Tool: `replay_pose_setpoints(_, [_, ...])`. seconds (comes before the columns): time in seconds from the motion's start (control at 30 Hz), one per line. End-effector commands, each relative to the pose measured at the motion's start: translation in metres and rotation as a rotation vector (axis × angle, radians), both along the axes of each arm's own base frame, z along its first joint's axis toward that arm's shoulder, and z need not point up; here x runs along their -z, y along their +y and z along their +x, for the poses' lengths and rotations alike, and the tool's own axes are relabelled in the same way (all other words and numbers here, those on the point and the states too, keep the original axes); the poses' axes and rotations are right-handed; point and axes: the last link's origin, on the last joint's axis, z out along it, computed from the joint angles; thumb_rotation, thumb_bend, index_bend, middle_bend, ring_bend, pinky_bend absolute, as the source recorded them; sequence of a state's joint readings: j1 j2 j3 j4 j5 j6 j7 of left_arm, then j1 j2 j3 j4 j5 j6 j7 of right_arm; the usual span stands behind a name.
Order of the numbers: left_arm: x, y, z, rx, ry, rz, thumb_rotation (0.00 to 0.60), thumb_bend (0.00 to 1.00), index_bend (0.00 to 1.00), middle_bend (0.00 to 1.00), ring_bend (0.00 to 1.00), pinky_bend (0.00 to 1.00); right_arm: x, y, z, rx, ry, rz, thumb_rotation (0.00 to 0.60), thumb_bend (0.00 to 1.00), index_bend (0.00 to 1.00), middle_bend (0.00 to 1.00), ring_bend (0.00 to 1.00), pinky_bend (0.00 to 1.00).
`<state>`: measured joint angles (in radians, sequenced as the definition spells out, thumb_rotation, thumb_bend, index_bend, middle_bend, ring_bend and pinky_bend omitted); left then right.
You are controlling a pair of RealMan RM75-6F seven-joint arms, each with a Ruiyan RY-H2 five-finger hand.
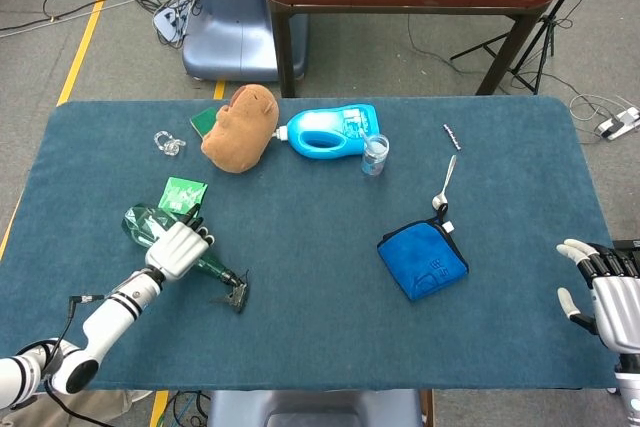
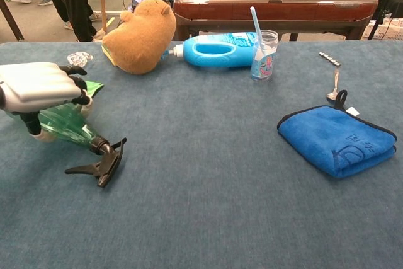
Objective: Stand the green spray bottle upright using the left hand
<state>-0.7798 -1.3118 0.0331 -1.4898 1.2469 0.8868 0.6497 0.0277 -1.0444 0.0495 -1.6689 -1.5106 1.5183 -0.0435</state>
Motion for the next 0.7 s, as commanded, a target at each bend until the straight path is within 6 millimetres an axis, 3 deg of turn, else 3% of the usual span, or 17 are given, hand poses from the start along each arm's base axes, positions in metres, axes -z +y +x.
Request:
replay_pose_setpoints(0.03, [-0.020,0.007,0.015,-0.077,-0.243,0.011,0.600,0.27,0.53,0.44,0.19,0.04,0.000,0.000,0.000,-0.001,0.001,0.001,0.600,0.35,0.26,0.23,0.16,0.19])
replay_pose_setpoints(0.3, [-0.042,0.019,0.039,-0.227,-0.713,-0.032,0.600,0.27,0.51,0.44,0.19,0.07,0.002,-0.002,0.000,-0.001,-0.001,0.005,0.600,0.35,0.26,0.23,0.16,0.19])
replay_pose_setpoints(0.7, [-0.034,0.041,0.051,-0.504,-1.257,-0.134,0.600,0.27,0.47,0.43,0.19,0.07,0.001,-0.002,-0.002,0.005,0.000,0.004,0.600,0.35,0.26,0.23,0.16,0.19])
